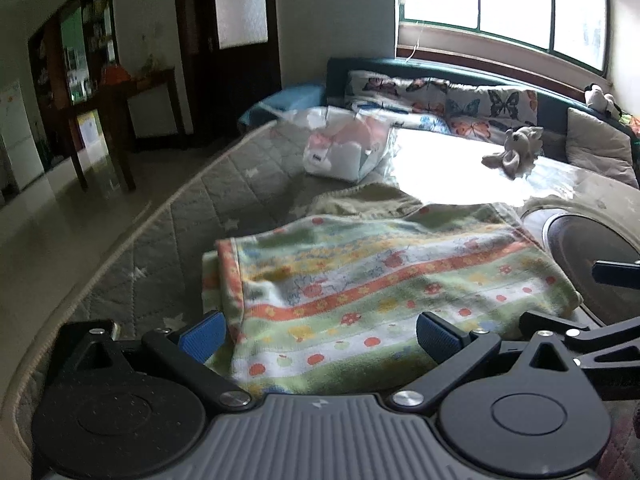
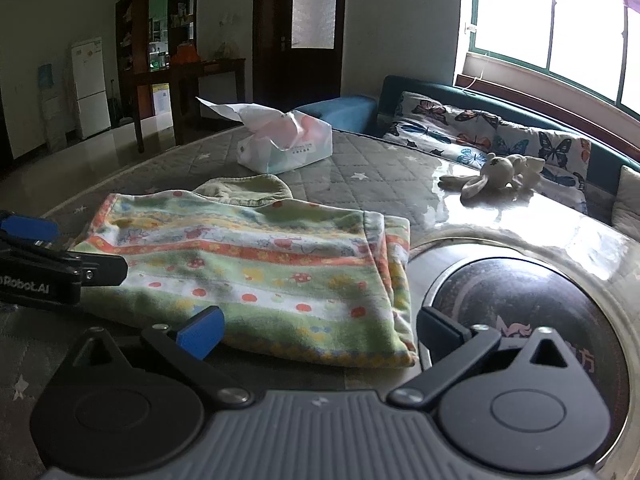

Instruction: Fold clothes

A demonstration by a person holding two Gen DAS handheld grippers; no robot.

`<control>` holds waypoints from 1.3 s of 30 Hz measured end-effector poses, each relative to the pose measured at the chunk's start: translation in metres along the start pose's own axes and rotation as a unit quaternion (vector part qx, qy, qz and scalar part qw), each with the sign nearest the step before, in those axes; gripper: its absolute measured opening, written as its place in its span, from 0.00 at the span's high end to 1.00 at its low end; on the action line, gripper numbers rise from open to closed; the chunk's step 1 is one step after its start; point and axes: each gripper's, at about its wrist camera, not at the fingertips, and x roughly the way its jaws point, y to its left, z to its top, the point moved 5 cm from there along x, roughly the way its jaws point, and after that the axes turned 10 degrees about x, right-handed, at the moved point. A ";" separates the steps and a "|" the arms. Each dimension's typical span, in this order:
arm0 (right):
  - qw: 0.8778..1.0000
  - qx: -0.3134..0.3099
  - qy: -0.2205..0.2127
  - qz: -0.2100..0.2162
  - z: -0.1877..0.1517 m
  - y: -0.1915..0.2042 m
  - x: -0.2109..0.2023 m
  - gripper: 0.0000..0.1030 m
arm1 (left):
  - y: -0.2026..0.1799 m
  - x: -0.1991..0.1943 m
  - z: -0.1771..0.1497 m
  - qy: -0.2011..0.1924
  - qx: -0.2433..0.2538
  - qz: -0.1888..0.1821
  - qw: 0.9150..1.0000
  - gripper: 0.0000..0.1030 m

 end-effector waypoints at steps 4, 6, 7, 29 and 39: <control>1.000 0.001 0.002 -0.010 -0.002 0.001 -0.003 0.00 | -0.003 -0.005 0.001 -0.001 0.003 -0.006 1.000 0.00; 1.000 0.000 0.001 -0.015 -0.002 0.002 -0.005 0.00 | -0.005 -0.007 0.000 0.002 0.002 -0.007 1.000 0.00; 1.000 -0.001 0.001 -0.017 -0.003 0.002 -0.005 0.00 | -0.005 -0.008 -0.001 0.005 0.002 -0.007 1.000 0.00; 1.000 0.021 0.010 -0.013 -0.021 0.005 -0.024 0.00 | -0.022 -0.027 -0.026 0.028 0.003 -0.005 1.000 0.00; 0.999 0.030 0.029 -0.016 -0.038 0.006 -0.026 0.00 | -0.029 -0.033 -0.039 0.034 -0.001 -0.009 0.999 0.00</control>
